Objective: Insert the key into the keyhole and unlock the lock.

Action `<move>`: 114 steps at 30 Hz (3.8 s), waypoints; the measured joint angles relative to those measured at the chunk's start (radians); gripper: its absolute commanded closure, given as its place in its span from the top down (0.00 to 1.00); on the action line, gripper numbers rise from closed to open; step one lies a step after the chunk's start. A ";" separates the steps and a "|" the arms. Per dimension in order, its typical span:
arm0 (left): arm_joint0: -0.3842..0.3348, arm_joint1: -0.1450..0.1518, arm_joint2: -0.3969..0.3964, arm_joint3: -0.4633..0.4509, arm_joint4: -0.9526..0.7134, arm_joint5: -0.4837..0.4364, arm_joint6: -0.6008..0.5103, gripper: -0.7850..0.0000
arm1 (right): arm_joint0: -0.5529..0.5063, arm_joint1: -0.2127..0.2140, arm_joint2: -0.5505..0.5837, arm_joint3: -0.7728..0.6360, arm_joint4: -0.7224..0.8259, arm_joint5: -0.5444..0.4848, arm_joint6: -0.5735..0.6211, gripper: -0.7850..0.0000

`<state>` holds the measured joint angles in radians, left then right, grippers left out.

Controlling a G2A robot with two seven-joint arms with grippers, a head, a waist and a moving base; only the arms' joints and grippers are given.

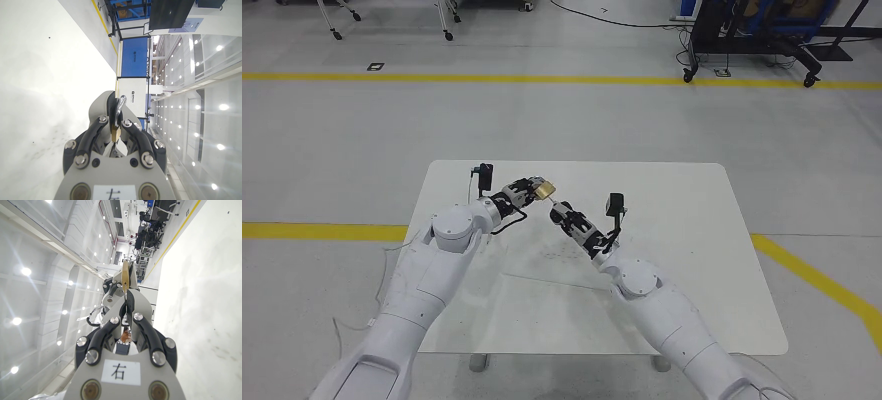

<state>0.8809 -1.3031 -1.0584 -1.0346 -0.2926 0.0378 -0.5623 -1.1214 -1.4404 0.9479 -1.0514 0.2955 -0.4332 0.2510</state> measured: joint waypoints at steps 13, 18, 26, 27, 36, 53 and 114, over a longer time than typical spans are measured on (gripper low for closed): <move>0.005 -0.005 -0.002 -0.011 0.021 0.022 0.021 0.00 | -0.003 -0.015 -0.008 0.009 -0.023 -0.003 -0.014 0.00; 0.008 -0.006 -0.006 -0.012 0.020 0.023 0.022 0.00 | 0.000 -0.020 -0.010 0.016 -0.024 -0.007 -0.008 0.00; 0.009 -0.008 -0.008 -0.013 0.026 0.013 0.000 0.00 | 0.001 -0.020 0.021 0.023 -0.015 -0.020 -0.004 0.00; 0.009 -0.008 -0.007 -0.013 0.028 0.011 -0.003 0.00 | 0.000 -0.020 0.024 0.022 -0.016 -0.020 -0.003 0.00; 0.005 -0.014 -0.007 -0.002 0.009 0.032 -0.017 0.00 | -0.009 -0.025 0.020 0.011 -0.051 -0.019 -0.005 0.00; -0.006 -0.022 -0.017 0.029 -0.016 0.063 -0.006 0.00 | -0.007 -0.034 0.031 0.024 -0.078 -0.048 -0.015 0.00; 0.004 -0.031 -0.029 0.011 -0.002 0.065 -0.064 0.00 | -0.008 -0.045 0.092 0.028 -0.211 -0.026 -0.034 0.00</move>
<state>0.8853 -1.3344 -1.0876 -1.0233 -0.2944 0.1026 -0.6263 -1.1294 -1.4856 1.0400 -1.0237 0.0841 -0.4590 0.2171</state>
